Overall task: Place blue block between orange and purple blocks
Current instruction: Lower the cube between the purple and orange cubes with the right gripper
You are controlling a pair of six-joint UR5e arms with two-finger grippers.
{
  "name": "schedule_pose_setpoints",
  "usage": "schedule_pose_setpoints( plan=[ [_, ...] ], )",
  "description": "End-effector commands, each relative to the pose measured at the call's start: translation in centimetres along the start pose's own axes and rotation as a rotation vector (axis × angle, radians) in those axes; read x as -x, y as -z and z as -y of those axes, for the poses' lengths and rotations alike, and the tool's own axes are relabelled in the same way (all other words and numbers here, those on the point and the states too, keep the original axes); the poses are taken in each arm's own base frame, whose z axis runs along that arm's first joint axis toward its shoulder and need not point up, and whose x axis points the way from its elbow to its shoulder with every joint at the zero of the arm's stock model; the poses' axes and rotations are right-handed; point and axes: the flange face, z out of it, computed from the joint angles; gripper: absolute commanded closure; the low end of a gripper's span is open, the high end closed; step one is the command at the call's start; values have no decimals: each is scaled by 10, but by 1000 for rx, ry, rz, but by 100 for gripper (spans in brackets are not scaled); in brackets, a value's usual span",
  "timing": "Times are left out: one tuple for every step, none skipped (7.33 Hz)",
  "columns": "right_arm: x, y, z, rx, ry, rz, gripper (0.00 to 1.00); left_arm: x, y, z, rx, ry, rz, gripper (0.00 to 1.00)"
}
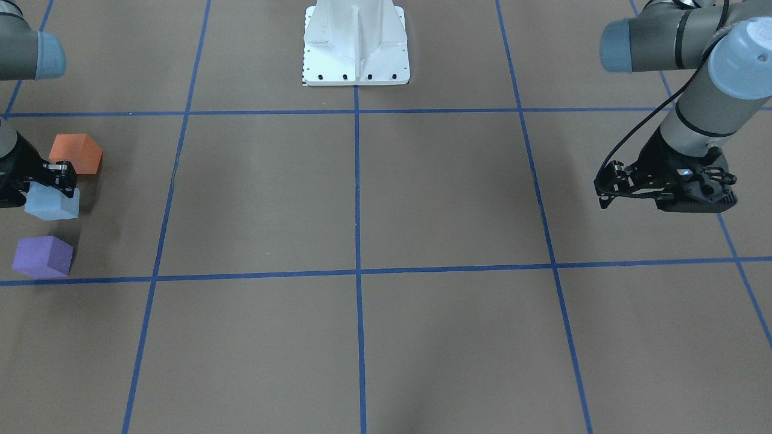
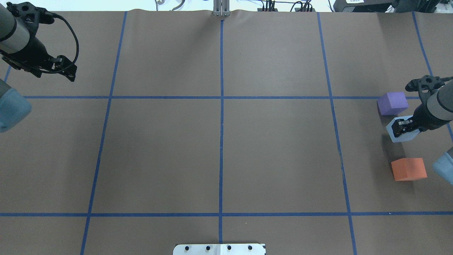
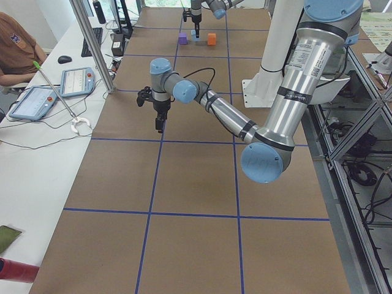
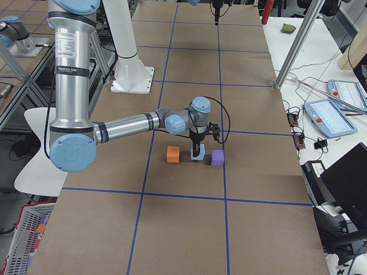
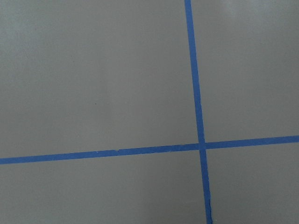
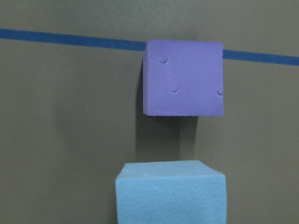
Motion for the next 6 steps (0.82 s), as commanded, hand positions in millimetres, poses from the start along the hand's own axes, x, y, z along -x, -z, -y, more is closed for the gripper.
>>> schedule_pose_setpoints(
  plan=[
    [-3,-12,0,19,-5,-11,100,-1,1,0,-3,-2,-1,0],
    [-4,-14,0,23,-5,-12,82,-1,1,0,-3,-2,-1,0],
    [-4,-15,0,25,-2,-14,44,-1,2,0,-4,-3,-1,0],
    [-5,-15,0,25,-3,-15,25,-1,2,0,-4,-3,-1,0],
    [-3,-13,0,21,-4,-12,1,-1,2,0,-4,-3,-1,0],
    [-2,-10,0,15,0,-8,0,-1,1,0,-3,-2,-1,0]
  ],
)
